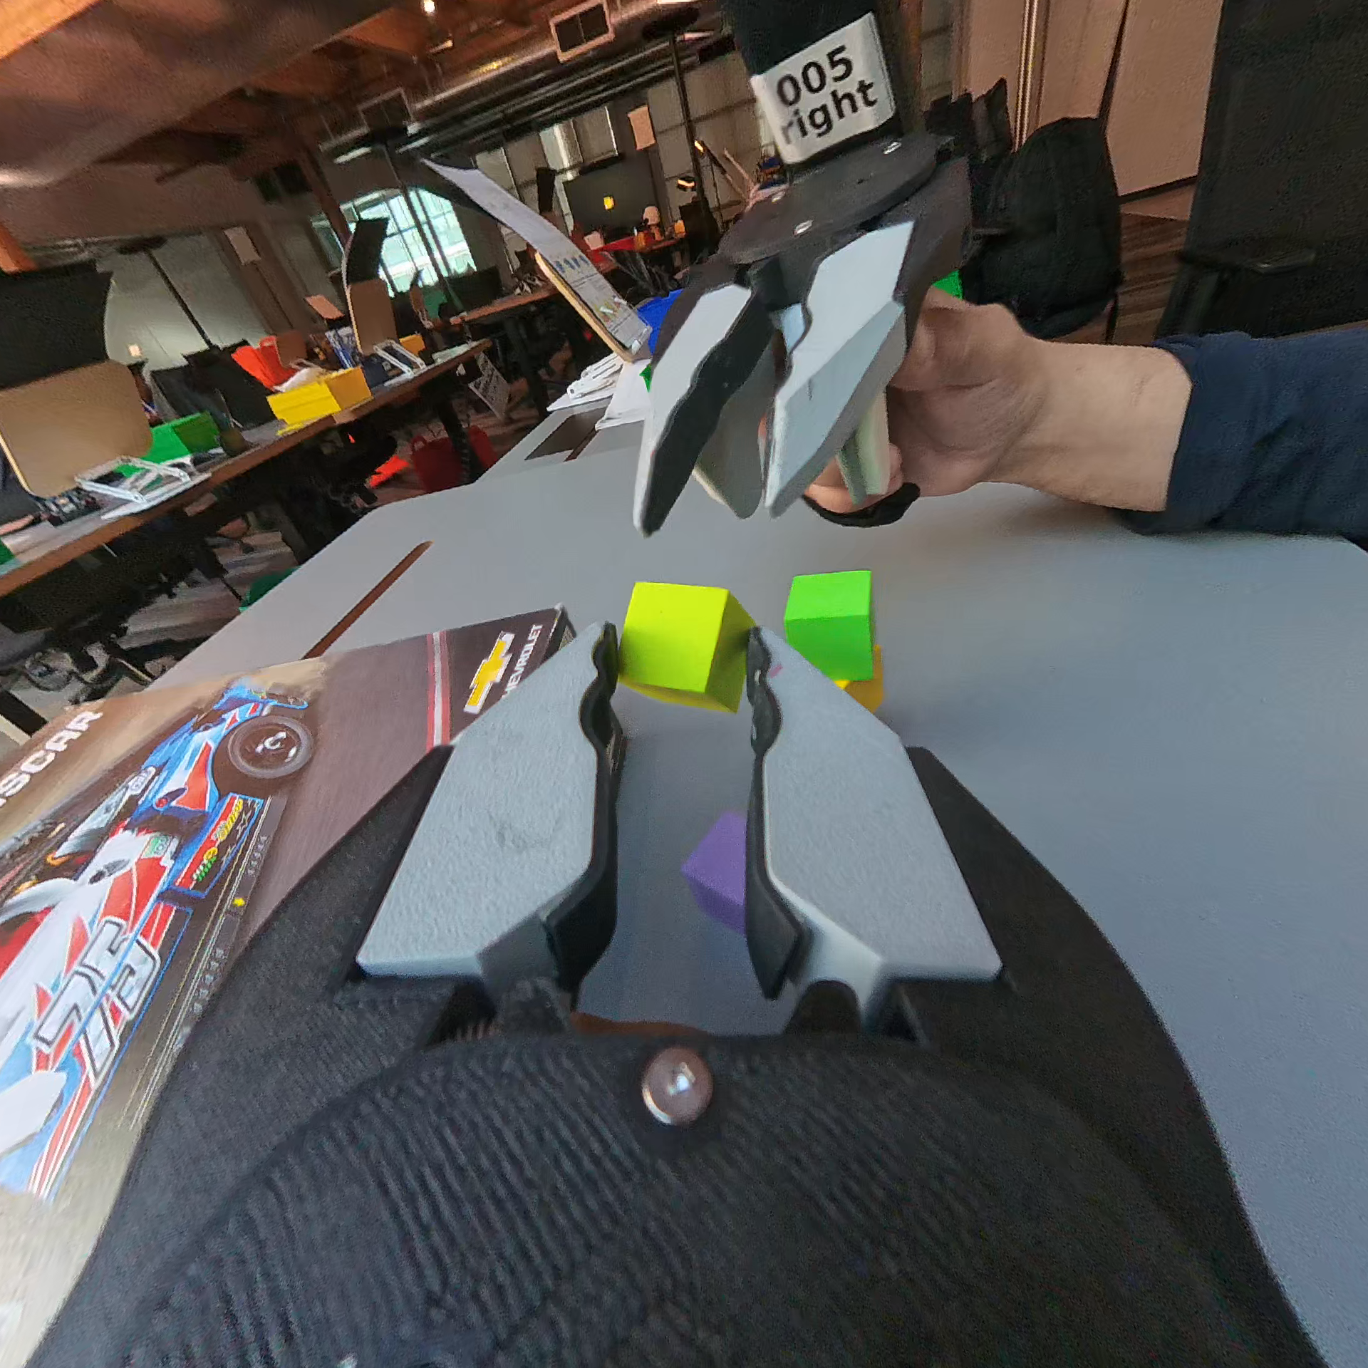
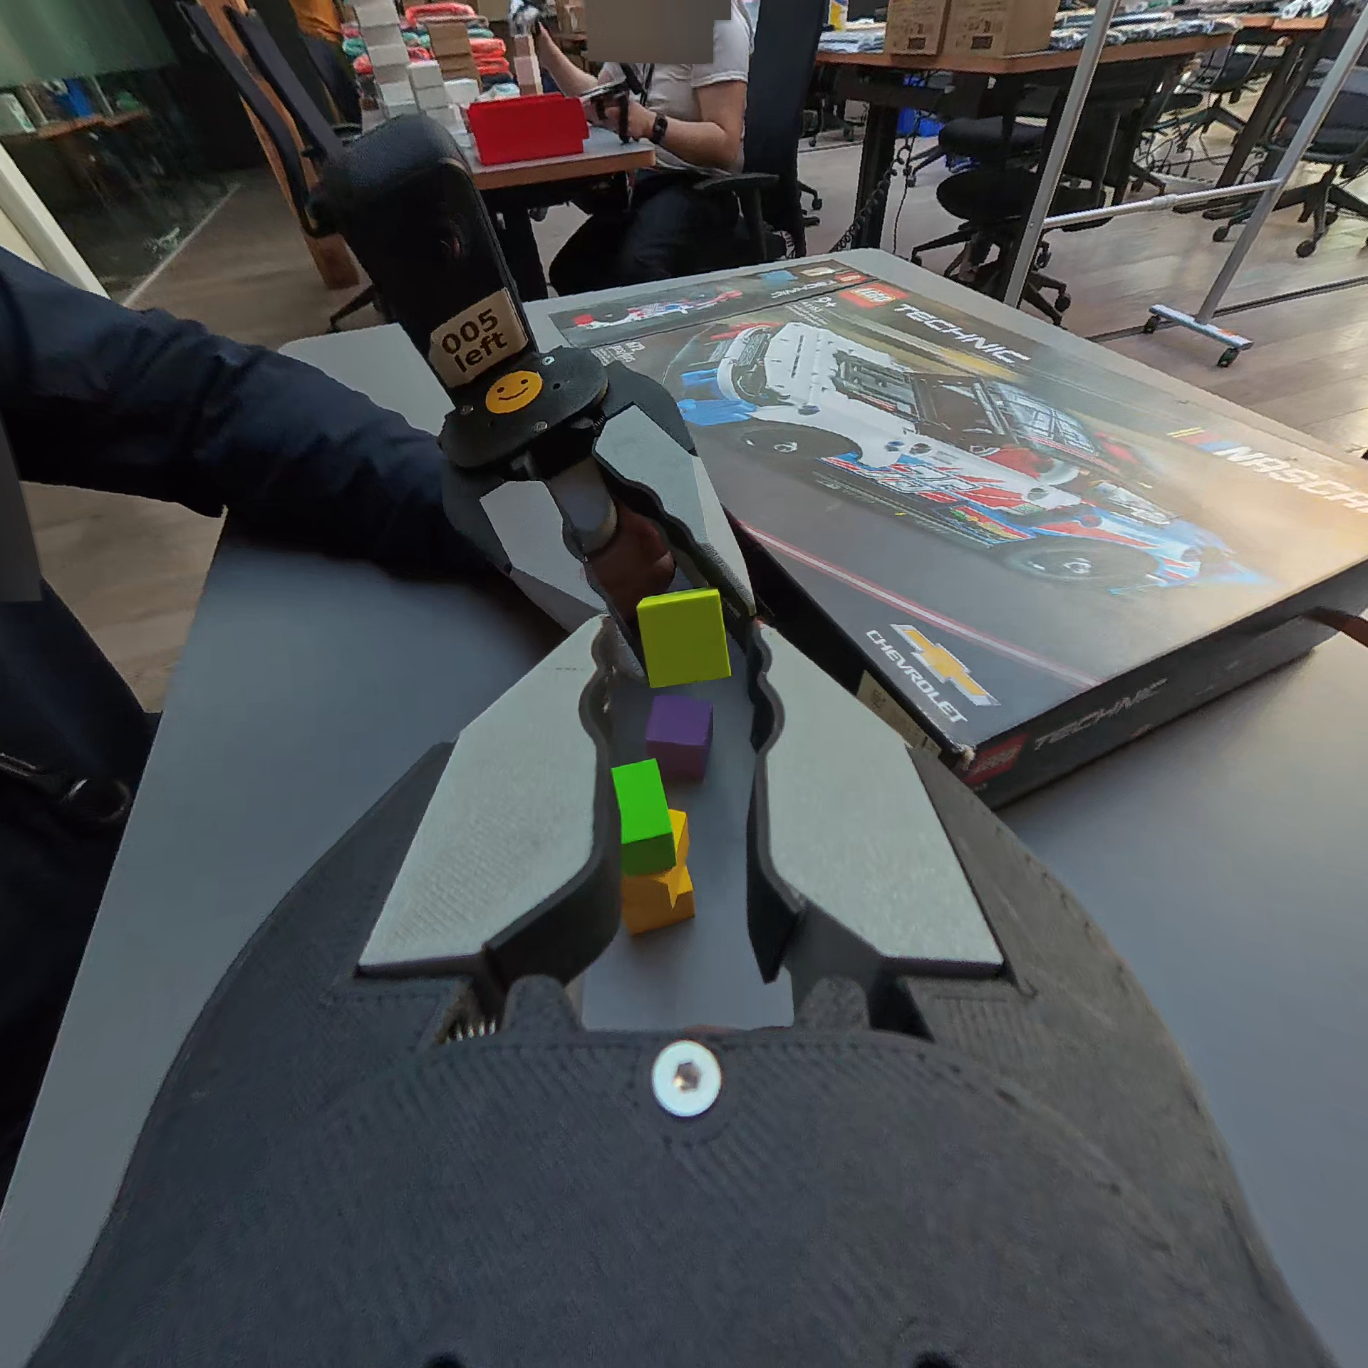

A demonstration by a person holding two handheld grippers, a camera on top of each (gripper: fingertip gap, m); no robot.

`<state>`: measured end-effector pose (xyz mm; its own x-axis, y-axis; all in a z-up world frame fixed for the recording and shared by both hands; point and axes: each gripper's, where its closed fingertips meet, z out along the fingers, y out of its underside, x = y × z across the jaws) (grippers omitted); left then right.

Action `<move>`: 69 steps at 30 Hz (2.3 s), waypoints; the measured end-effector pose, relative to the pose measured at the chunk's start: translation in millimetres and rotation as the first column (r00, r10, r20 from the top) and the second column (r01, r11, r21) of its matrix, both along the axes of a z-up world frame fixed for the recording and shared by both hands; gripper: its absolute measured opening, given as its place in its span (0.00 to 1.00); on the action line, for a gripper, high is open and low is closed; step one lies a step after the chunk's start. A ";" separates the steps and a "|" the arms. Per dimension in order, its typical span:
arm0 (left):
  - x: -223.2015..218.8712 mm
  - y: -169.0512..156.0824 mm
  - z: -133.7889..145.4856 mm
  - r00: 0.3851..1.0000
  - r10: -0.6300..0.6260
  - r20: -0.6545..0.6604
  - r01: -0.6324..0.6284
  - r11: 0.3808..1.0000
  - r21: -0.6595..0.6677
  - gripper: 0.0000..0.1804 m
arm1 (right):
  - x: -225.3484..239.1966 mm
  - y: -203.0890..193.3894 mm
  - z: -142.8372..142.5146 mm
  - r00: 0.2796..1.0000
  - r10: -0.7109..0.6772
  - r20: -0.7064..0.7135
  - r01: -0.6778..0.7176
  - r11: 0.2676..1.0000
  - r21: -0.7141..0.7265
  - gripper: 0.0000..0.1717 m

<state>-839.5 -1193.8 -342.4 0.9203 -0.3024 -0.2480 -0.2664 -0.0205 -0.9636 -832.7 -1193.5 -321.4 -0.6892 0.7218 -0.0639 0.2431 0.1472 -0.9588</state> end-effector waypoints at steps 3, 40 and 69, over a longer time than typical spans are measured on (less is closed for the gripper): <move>6.0 -1.5 3.1 0.999 -0.017 -0.030 0.018 0.999 0.039 0.18 | -1.4 -8.5 -7.8 1.000 0.013 0.014 -0.013 0.999 0.048 0.19; 13.5 -2.4 1.9 0.998 -0.037 -0.043 0.038 0.999 0.037 0.16 | 0.2 -16.2 -9.1 0.999 0.027 -0.017 -0.025 0.995 0.096 0.14; -8.7 0.2 7.0 0.993 0.025 0.112 -0.026 1.000 0.007 0.16 | 31.1 1.2 -14.1 0.980 0.178 0.088 -0.175 0.984 -0.037 0.14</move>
